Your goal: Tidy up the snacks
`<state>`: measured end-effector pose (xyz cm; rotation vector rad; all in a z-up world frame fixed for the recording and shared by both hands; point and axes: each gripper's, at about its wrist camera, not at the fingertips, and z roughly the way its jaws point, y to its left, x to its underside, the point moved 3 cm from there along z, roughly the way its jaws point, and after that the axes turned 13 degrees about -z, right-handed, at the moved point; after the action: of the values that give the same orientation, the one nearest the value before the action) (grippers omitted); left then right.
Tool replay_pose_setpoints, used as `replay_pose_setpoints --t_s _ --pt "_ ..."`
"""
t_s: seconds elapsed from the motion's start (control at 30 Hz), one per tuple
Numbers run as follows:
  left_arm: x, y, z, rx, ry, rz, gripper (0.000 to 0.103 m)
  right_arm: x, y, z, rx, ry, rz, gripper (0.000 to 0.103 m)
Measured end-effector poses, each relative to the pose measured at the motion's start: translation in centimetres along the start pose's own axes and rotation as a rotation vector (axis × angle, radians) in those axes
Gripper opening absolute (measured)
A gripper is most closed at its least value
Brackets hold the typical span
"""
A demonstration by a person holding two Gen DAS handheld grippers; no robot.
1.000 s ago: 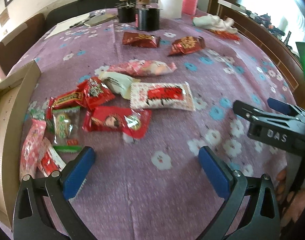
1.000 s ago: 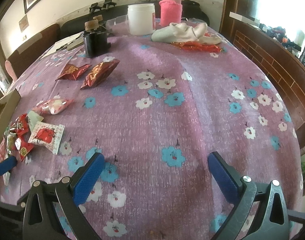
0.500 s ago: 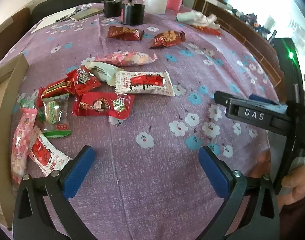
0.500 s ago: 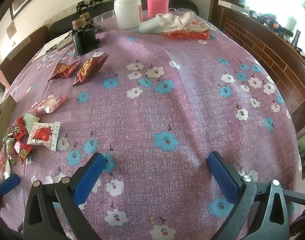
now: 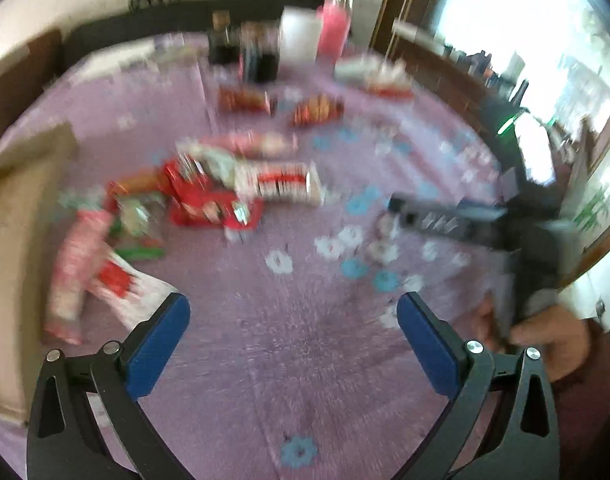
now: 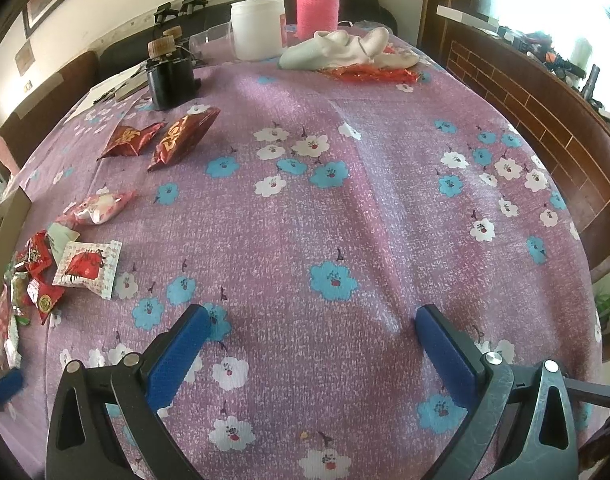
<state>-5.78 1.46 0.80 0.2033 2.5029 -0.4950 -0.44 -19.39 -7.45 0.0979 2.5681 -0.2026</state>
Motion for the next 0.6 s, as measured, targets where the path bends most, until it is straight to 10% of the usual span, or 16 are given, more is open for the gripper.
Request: replay_pose_setpoints --t_s 0.33,0.6 --pt "-1.3 2.8 -13.0 0.077 -0.320 -0.129 0.103 0.7 2.8 -6.0 0.121 -0.134 -0.077 0.103" --pt "-0.5 7.1 -17.5 0.068 -0.350 -0.282 0.103 0.4 6.2 -21.0 0.177 -0.559 -0.111 0.103"
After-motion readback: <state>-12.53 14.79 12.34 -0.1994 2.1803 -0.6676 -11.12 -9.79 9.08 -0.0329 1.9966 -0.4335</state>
